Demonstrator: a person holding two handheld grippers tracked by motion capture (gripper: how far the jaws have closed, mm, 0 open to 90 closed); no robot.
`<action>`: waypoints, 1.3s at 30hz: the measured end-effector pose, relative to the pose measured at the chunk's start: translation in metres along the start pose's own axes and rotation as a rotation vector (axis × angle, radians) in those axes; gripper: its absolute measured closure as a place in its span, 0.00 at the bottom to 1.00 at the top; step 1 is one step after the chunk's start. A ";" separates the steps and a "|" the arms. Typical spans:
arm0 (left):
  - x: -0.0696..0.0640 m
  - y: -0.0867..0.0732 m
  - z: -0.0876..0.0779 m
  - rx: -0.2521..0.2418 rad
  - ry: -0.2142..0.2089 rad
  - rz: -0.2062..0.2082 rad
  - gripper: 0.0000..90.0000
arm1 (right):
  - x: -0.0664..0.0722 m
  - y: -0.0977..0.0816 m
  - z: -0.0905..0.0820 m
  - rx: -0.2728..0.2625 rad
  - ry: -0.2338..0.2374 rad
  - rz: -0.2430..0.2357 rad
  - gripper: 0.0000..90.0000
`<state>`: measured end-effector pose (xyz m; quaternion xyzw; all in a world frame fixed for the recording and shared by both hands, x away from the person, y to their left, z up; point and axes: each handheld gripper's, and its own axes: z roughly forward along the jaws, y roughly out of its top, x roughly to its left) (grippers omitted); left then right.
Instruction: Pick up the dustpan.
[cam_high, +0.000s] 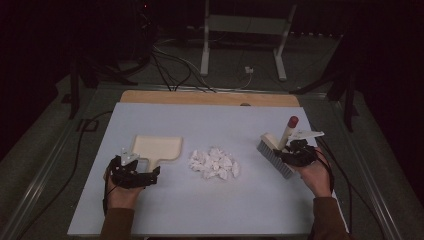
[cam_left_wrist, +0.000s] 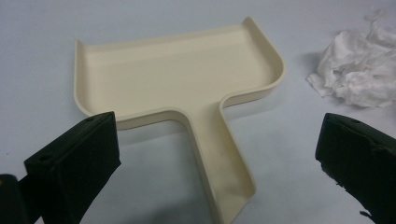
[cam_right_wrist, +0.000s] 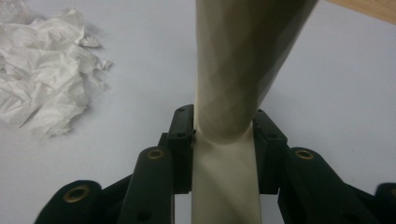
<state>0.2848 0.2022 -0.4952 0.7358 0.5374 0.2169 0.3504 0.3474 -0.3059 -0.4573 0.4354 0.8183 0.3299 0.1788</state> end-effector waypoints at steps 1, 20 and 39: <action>-0.001 0.000 0.002 0.012 0.005 0.000 0.01 | -0.001 0.000 0.000 -0.002 0.002 0.001 0.74; -0.013 0.000 0.039 0.132 0.102 -0.020 0.53 | -0.006 -0.001 -0.001 0.000 0.009 0.023 0.74; 0.001 0.008 0.031 0.155 0.050 -0.032 0.74 | -0.006 0.001 0.001 -0.002 0.011 0.020 0.73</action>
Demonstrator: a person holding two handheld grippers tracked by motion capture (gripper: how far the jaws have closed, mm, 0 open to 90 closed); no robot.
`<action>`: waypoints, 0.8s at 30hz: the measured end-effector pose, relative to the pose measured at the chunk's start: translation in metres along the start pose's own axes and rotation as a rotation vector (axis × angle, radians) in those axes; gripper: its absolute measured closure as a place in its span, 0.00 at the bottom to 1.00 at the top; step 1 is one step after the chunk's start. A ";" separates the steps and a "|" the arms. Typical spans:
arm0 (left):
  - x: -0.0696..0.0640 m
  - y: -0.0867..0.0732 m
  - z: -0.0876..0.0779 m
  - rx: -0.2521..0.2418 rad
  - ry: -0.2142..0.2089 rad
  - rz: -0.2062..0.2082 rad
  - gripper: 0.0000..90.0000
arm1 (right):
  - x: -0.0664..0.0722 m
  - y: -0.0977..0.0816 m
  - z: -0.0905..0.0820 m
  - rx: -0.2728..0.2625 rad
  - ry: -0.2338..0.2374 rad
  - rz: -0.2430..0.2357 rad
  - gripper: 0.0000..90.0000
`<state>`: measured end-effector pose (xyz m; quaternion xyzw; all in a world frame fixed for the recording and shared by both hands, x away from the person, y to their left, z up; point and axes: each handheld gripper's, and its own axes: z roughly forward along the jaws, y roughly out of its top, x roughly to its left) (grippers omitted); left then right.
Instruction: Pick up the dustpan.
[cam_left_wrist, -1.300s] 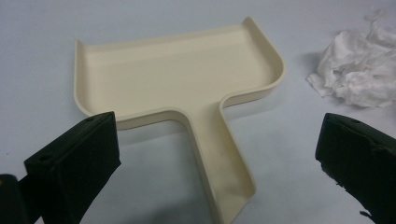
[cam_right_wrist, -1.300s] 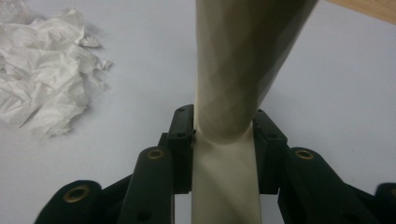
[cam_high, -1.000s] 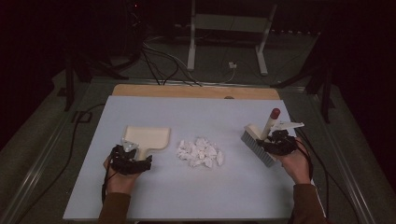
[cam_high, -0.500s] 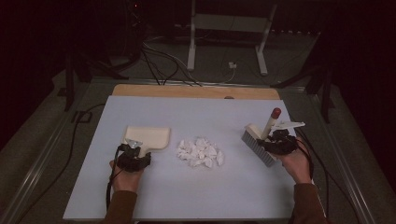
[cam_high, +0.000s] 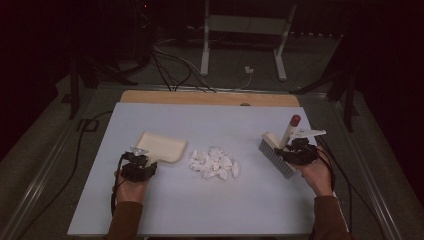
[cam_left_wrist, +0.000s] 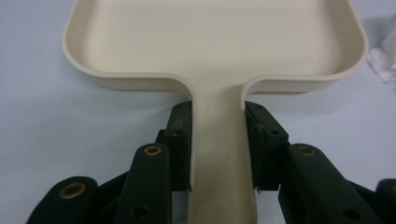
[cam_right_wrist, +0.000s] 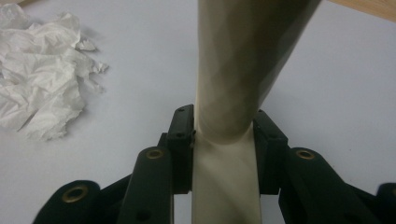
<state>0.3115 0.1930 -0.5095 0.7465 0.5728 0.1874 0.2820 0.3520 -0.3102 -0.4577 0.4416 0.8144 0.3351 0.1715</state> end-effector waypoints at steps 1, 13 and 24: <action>0.001 0.001 -0.002 -0.004 -0.008 0.004 0.74 | 0.001 0.000 0.000 -0.001 0.000 -0.001 0.73; 0.017 0.007 -0.031 -0.003 -0.150 0.137 0.74 | 0.004 0.002 0.003 -0.010 -0.009 -0.003 0.73; 0.026 0.013 -0.048 -0.004 -0.246 0.243 0.74 | 0.005 0.002 0.004 -0.017 -0.017 -0.003 0.74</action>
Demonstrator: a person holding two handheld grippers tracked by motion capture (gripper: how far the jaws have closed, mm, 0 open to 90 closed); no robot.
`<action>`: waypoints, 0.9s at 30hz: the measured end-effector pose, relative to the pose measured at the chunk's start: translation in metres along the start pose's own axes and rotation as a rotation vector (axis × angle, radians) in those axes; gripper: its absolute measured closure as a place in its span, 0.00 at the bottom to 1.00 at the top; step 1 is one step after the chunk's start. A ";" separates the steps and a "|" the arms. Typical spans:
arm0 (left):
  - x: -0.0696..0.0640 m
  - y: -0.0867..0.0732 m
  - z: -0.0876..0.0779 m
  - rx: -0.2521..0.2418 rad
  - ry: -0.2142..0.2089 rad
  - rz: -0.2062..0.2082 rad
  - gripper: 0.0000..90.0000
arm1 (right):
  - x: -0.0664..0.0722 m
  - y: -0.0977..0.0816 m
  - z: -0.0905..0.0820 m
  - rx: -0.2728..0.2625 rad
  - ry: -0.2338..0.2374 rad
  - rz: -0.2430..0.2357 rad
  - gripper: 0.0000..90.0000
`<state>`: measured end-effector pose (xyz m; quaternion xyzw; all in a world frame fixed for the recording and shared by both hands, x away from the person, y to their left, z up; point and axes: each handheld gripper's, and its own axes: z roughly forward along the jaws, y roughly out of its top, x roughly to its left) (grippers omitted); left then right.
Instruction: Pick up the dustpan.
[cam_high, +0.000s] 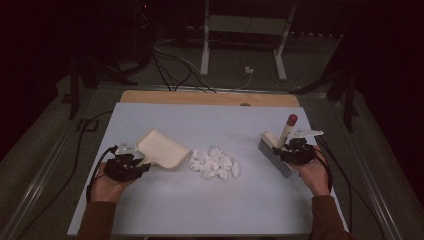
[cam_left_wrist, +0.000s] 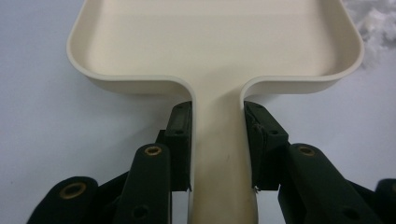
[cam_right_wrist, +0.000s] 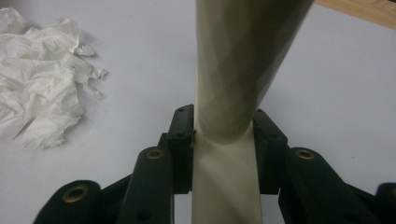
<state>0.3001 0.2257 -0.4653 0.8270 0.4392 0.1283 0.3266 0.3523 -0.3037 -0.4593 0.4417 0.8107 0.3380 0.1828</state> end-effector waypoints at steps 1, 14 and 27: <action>0.000 0.001 -0.001 -0.001 -0.009 0.006 0.74 | 0.000 0.000 0.000 0.000 0.000 0.000 0.74; -0.002 0.011 -0.001 0.073 -0.127 0.129 0.74 | -0.002 -0.002 0.000 -0.010 0.028 0.025 0.74; -0.008 0.013 -0.006 0.101 -0.177 0.218 0.74 | -0.002 -0.002 0.000 -0.012 0.026 0.024 0.74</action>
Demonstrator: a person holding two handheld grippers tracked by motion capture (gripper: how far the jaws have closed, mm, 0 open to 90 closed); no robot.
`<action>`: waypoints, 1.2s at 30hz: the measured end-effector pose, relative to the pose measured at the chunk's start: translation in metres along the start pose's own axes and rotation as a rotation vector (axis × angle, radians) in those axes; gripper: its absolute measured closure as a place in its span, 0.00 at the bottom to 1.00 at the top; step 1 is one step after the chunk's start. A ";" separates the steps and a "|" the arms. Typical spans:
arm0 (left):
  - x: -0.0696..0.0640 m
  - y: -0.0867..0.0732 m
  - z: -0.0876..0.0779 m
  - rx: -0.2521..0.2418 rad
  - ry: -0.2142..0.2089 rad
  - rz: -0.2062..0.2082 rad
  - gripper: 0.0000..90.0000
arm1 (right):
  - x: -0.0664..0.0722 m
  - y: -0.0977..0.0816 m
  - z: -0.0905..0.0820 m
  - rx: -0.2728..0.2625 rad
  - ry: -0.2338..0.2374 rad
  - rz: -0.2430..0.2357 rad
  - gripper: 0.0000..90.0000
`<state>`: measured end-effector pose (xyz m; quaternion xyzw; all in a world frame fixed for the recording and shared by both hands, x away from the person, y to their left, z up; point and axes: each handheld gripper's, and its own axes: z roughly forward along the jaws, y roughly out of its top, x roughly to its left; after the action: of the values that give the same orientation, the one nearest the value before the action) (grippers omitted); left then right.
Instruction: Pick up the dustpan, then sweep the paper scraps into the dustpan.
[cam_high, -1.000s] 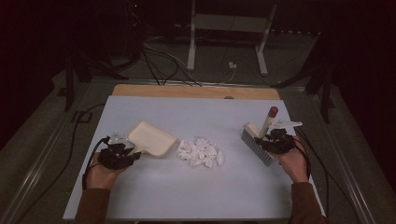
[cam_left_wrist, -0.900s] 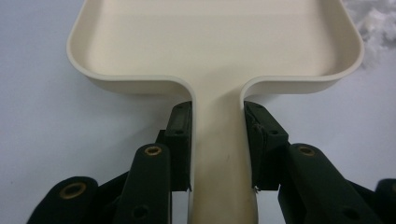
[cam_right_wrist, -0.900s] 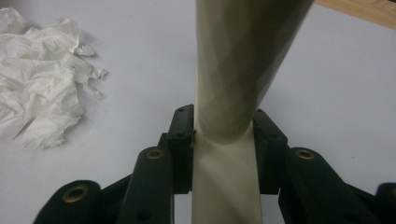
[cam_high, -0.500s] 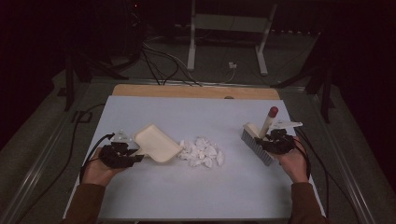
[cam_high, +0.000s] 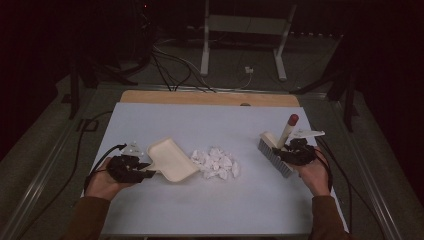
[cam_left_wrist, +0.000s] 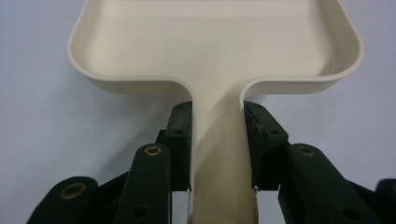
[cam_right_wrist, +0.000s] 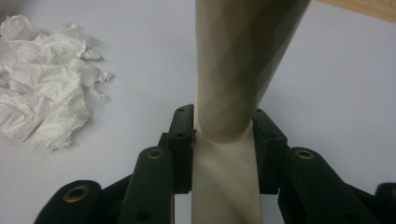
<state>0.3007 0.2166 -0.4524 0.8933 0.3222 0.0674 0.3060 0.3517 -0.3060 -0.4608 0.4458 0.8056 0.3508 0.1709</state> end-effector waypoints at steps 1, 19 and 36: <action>-0.001 0.000 0.000 0.001 -0.004 0.004 0.74 | 0.000 0.000 0.000 0.000 0.000 -0.002 0.74; -0.006 0.000 -0.004 0.040 -0.016 0.102 0.74 | -0.001 -0.001 -0.001 0.002 0.004 0.009 0.74; -0.009 0.003 0.002 0.092 -0.025 0.154 0.74 | 0.001 0.000 0.000 0.004 -0.006 0.012 0.74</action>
<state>0.2957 0.2079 -0.4512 0.9294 0.2513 0.0647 0.2625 0.3512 -0.3055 -0.4604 0.4519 0.8032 0.3487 0.1705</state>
